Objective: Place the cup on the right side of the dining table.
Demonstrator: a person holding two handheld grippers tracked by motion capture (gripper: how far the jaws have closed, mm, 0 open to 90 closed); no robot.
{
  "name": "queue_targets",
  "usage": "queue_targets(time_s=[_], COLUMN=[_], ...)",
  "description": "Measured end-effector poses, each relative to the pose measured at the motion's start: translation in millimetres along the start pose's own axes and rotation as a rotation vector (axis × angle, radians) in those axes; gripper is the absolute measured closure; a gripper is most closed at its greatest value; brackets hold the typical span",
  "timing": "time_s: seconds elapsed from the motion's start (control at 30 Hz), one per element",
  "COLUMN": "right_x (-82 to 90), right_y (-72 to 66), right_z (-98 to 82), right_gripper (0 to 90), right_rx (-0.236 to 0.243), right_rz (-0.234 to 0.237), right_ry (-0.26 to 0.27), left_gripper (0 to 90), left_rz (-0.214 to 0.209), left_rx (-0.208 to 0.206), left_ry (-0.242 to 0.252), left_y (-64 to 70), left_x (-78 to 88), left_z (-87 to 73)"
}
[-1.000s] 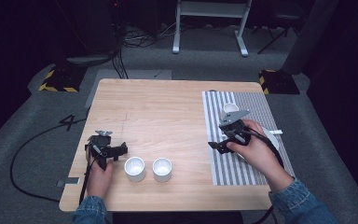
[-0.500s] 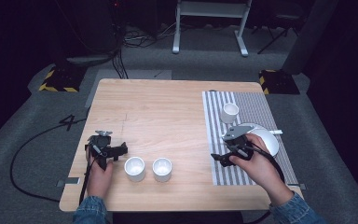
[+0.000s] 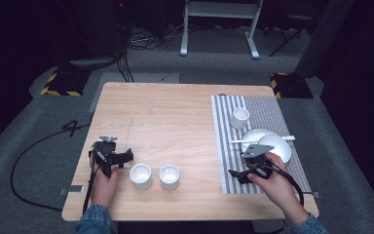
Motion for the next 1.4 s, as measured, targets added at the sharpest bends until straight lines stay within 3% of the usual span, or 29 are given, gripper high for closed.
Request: queue_targets(time_s=[0.13, 0.4, 0.57, 1.0, 1.17, 1.27, 1.4], right_x=[-0.7, -3.1, -4.1, -10.2, -10.6, -10.7, -10.9], right_y=[-4.4, -12.1, -18.0, -31.4, -34.0, -32.1, -32.2], right_z=[-12.7, -36.2, -45.0, -59.4, -65.6, -67.3, -67.2], right_gripper=[20.5, 20.2, 19.6, 17.0, 14.7, 14.9, 14.6], right_rx=[0.009, -0.062, -0.071, -0.056, -0.099, -0.141, -0.14], right_rz=[-0.012, 0.007, 0.003, -0.027, -0.057, -0.034, -0.034], right_ry=[-0.002, 0.04, 0.058, 0.067, 0.104, 0.098, 0.098], left_gripper=[0.2, 0.2, 0.2, 0.2, 0.2, 0.2, 0.2], left_rz=[0.0, 0.001, 0.002, 0.002, 0.001, 0.001, 0.002], left_rx=[0.0, 0.001, 0.001, 0.001, 0.003, 0.003, 0.001], left_ry=[0.0, -0.001, -0.001, -0.001, 0.001, 0.001, -0.001], left_y=[0.0, 0.1, 0.1, 0.1, 0.3, 0.3, 0.1], left_x=[0.0, 0.1, 0.1, 0.1, 0.0, 0.0, 0.1], left_z=[0.0, -0.1, -0.1, -0.1, -0.1, -0.1, -0.1])
Point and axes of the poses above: each handheld gripper's, and its own axes: x roughly backward along the jaws, z roughly out of its top, y roughly to its right, the point moved 2 cm from there along -x, roughly forward along the jaws, and after that the axes turned 15 degrees about x, right-handed, at the moved point
